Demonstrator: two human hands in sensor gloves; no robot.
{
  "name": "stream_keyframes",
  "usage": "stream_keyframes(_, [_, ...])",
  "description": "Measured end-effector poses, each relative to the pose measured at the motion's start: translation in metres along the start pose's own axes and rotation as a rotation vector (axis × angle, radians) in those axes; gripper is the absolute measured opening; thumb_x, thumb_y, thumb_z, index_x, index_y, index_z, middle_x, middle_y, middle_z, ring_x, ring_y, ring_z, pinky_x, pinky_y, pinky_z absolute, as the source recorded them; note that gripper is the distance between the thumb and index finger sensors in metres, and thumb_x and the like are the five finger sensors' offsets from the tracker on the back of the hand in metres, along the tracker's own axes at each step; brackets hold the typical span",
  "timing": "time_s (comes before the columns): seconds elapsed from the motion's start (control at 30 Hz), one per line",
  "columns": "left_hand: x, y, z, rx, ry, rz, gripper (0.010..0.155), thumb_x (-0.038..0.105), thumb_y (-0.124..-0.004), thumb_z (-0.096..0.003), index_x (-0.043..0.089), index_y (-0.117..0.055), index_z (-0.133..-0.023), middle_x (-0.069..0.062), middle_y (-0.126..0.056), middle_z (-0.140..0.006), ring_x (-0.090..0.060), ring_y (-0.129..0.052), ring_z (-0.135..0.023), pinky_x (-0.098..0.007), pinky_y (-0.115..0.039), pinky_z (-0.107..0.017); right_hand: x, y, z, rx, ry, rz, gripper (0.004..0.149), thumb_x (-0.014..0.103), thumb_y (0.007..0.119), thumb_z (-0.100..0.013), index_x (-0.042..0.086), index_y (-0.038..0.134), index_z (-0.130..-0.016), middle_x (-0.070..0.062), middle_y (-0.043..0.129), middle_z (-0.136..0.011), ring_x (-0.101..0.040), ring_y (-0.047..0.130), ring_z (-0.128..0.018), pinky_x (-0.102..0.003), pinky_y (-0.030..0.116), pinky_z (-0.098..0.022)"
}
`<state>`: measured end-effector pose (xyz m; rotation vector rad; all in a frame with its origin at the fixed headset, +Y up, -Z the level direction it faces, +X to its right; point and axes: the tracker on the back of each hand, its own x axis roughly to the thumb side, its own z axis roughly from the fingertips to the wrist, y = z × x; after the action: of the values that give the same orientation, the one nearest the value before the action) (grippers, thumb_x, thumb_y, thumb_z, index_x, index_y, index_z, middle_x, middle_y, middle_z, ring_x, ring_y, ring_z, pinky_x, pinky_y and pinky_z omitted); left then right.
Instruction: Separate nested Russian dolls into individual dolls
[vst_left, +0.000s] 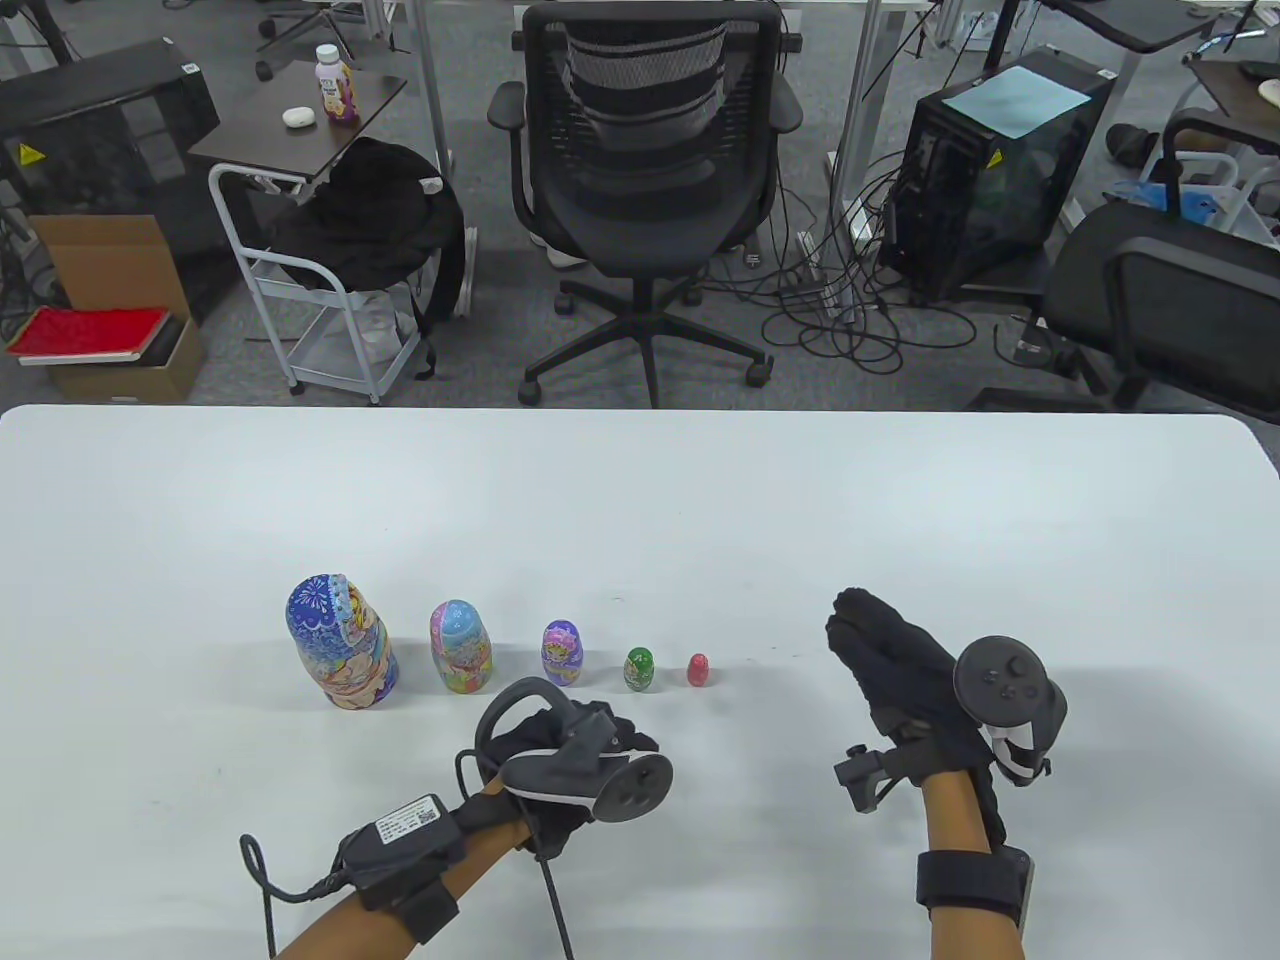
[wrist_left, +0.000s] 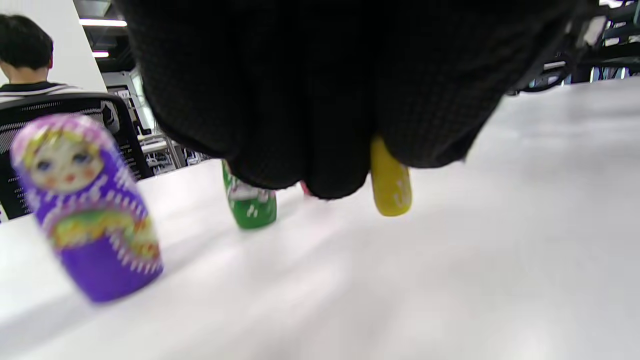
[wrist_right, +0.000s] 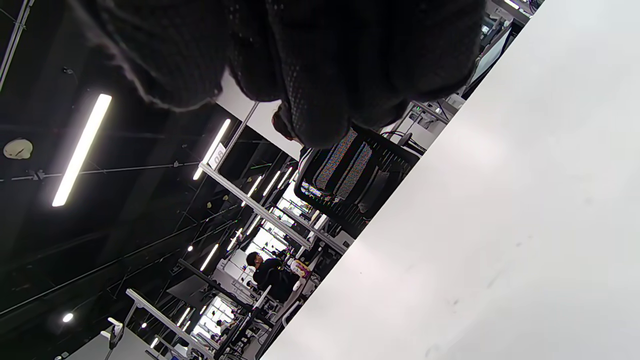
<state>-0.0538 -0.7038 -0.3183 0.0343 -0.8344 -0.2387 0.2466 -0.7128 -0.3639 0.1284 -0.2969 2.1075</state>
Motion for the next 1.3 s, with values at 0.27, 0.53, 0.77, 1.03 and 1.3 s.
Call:
stream_keyframes(0.27, [0.007,0.035,-0.062,0.069,0.002,-0.005,0.038,0.040,-0.088,-0.0477,0.033,-0.085,-0.085,0.006,-0.099,-0.081,-0.021,-0.102,-0.074,-0.038,-0.089,-0.056,-0.002,-0.004,0.001,-0.025,-0.004,0.002,0.057,0.041,0.083,-0.049,0.012,0.077,-0.098,-0.019,0.097,-0.084,-0.042,0.088,-0.081,-0.050,0.078,-0.059])
stream_keyframes(0.53, [0.005,0.019,-0.120,0.054,0.065,0.022,0.038,0.041,-0.088,-0.0476,0.033,-0.085,-0.085,0.008,-0.100,-0.081,-0.021,-0.102,-0.074,-0.038,-0.089,-0.056,-0.007,-0.011,0.002,-0.066,0.007,-0.018,0.057,0.041,0.083,-0.049,0.011,0.077,-0.097,-0.019,0.097,-0.083,-0.042,0.088,-0.080,-0.050,0.078,-0.058])
stream_keyframes(0.77, [-0.001,-0.003,-0.138,0.012,0.089,-0.021,0.038,0.041,-0.088,-0.0479,0.034,-0.084,-0.085,0.009,-0.099,-0.081,-0.021,-0.101,-0.076,-0.038,-0.088,-0.057,-0.009,-0.012,0.002,-0.069,0.017,-0.022,0.057,0.041,0.083,-0.049,0.011,0.077,-0.097,-0.019,0.097,-0.084,-0.042,0.088,-0.081,-0.050,0.078,-0.058])
stream_keyframes(1.03, [0.003,-0.011,-0.146,-0.010,0.078,-0.019,0.038,0.042,-0.088,-0.0481,0.035,-0.084,-0.085,0.010,-0.099,-0.082,-0.021,-0.101,-0.076,-0.039,-0.088,-0.058,-0.009,-0.011,0.002,-0.065,0.020,-0.011,0.057,0.041,0.083,-0.049,0.011,0.077,-0.097,-0.019,0.097,-0.083,-0.042,0.088,-0.080,-0.050,0.078,-0.058])
stream_keyframes(1.3, [0.009,-0.018,-0.155,-0.025,0.065,-0.032,0.038,0.042,-0.087,-0.0483,0.035,-0.084,-0.086,0.010,-0.100,-0.081,-0.021,-0.101,-0.076,-0.039,-0.088,-0.058,-0.009,-0.011,0.002,-0.061,0.022,-0.006,0.057,0.042,0.083,-0.049,0.011,0.077,-0.097,-0.019,0.097,-0.083,-0.043,0.088,-0.081,-0.050,0.078,-0.058])
